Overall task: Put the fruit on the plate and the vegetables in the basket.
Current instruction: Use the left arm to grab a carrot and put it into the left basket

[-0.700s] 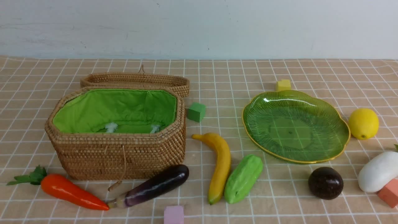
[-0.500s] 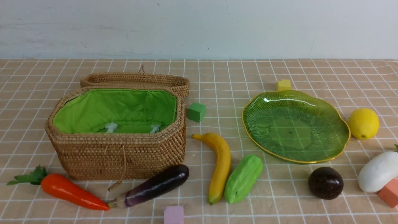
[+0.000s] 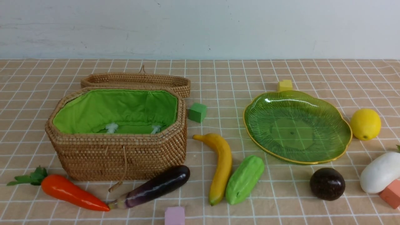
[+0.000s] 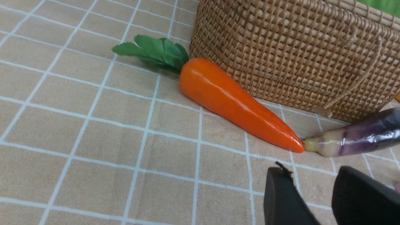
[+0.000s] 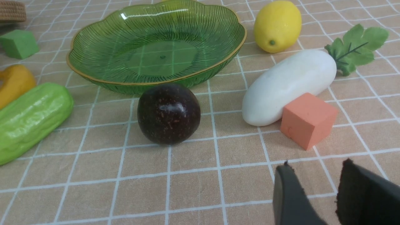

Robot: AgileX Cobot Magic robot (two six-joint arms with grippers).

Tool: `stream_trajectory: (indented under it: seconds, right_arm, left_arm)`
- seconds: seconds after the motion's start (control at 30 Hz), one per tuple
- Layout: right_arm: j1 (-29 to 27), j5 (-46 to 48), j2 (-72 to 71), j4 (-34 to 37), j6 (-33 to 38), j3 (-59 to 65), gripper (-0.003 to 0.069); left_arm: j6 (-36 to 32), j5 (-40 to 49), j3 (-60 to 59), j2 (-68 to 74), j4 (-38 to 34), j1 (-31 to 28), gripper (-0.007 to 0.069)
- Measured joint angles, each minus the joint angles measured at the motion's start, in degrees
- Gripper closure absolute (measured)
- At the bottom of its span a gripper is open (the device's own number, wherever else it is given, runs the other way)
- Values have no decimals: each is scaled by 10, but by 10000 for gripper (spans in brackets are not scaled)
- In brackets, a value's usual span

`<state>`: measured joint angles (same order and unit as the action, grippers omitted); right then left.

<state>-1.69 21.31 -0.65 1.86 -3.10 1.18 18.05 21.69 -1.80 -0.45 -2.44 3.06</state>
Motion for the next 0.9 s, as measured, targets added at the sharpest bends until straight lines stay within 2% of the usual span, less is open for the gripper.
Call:
stream_trajectory:
  seconds: [0.33, 0.53, 0.57, 0.63, 0.7, 0.8, 0.87, 0.9]
  right_arm:
    - [0, 0, 0, 0, 0, 0, 417]
    - [0, 0, 0, 0, 0, 0, 417]
    - [0, 0, 0, 0, 0, 0, 417]
    - [0, 0, 0, 0, 0, 0, 417]
    - [0, 0, 0, 0, 0, 0, 417]
    - [0, 0, 0, 0, 0, 0, 417]
    - [0, 0, 0, 0, 0, 0, 417]
    - [0, 0, 0, 0, 0, 0, 417]
  left_arm:
    - [3, -23, 0, 0, -13, 0, 386]
    - [76, -172, 0, 0, -180, 0, 386]
    - [77, -177, 0, 0, -180, 0, 386]
    - [86, -249, 0, 0, -235, 0, 386]
    - [88, -268, 0, 0, -250, 0, 390]
    - [84, -257, 16, 0, -257, 0, 438]
    - [62, -207, 55, 11, -234, 0, 519]
    - [58, -203, 59, 16, -230, 0, 533]
